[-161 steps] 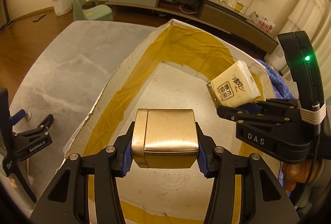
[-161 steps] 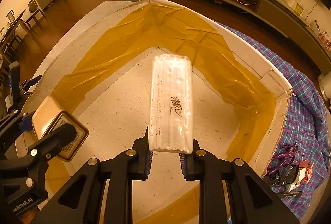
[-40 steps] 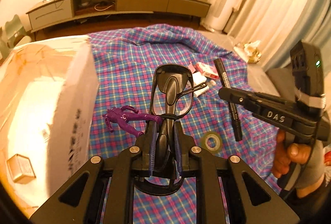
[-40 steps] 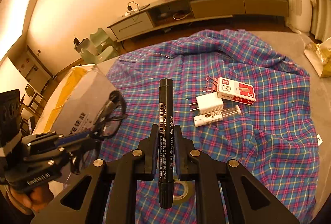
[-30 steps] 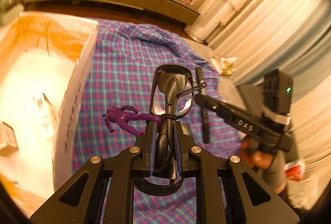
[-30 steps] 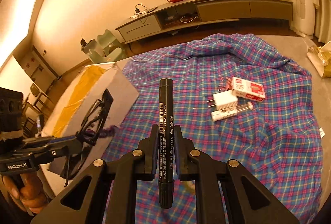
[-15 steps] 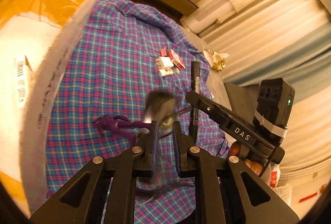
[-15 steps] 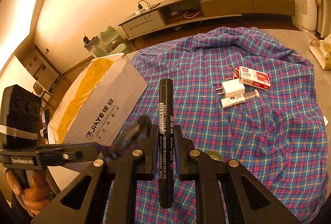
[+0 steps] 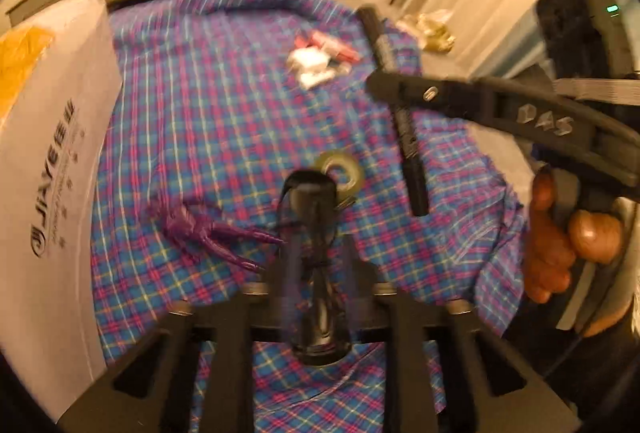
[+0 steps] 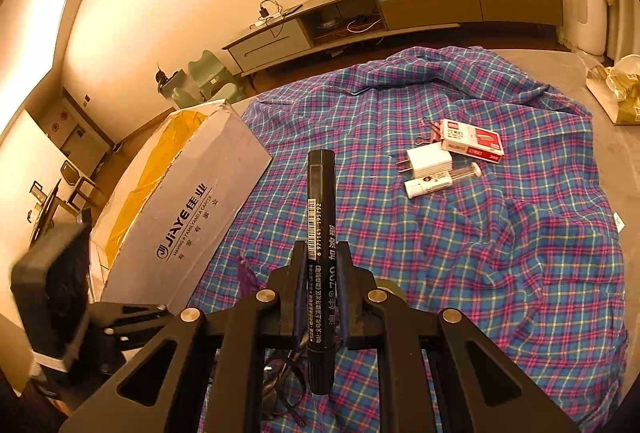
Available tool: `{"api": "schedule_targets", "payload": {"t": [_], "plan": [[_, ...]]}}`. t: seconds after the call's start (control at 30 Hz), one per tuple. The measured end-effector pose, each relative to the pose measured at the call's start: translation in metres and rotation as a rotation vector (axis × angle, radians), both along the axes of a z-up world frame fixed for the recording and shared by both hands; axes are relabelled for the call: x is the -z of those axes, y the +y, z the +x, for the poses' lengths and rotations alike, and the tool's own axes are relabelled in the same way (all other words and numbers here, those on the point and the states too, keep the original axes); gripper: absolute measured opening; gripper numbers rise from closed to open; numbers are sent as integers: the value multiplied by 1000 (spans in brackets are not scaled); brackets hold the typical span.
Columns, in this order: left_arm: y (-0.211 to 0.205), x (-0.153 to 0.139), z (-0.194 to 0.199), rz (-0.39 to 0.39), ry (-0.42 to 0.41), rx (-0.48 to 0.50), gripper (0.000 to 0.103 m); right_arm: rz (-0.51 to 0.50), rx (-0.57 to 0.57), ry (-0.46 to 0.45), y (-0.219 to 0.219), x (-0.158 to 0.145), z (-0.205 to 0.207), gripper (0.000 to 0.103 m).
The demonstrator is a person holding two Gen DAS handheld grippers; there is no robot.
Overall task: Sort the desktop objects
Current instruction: 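Release the glasses and grasp the purple toy figure with the left tool, then carry the purple figure with the left tool while the right tool carries the marker to the box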
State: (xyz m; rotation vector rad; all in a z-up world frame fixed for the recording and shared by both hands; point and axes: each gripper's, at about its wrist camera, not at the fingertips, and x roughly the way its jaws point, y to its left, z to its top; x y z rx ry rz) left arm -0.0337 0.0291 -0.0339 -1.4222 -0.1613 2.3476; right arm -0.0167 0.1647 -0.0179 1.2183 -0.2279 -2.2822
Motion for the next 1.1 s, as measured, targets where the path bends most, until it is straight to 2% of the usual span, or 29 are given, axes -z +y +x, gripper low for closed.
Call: {"api": "schedule_targets", "payload": {"t": [0.1, 0.2, 0.23, 0.3, 0.33, 0.37, 0.47, 0.53, 0.7, 0.77, 0.83, 0.87, 0.9, 1.0, 1.1], "plan": [[0, -29, 8, 16, 98, 13, 6, -5, 3, 15, 3, -5, 1, 15], [-8, -39, 7, 34, 115, -3, 7, -7, 1, 22, 4, -9, 3, 15], [-11, -36, 3, 32, 96, -10, 10, -5, 0, 24, 3, -9, 3, 15], [-19, -18, -8, -3, 15, -59, 42, 2, -2, 26, 2, -9, 5, 15], [-25, -6, -12, -8, -32, -96, 43, 2, -3, 24, 2, -8, 5, 15], [-35, 12, -18, 10, -104, -146, 43, 4, -3, 25, 2, -8, 5, 15], [-54, 44, -29, 71, -236, -263, 46, 8, -8, 22, -2, -6, 5, 15], [-60, 56, -36, 101, -276, -310, 48, 11, -15, 21, -5, -4, 6, 15], [-59, 66, -57, 147, -293, -371, 54, 23, -36, 10, -15, 4, 8, 15], [-58, 66, -64, 148, -279, -386, 54, 27, -41, 12, -16, 5, 10, 15], [-54, 66, -68, 130, -268, -383, 48, 29, -43, 12, -16, 5, 11, 15], [-52, 66, -68, 113, -262, -380, 27, 29, -43, 13, -16, 5, 12, 15], [-46, 69, -70, 104, -266, -371, 15, 29, -42, 15, -15, 4, 13, 15], [-40, 61, -65, 95, -240, -359, 14, 29, -39, 19, -12, 1, 15, 15], [-38, 39, -55, 102, -190, -328, 14, 33, -38, 31, -12, -4, 17, 15]]}}
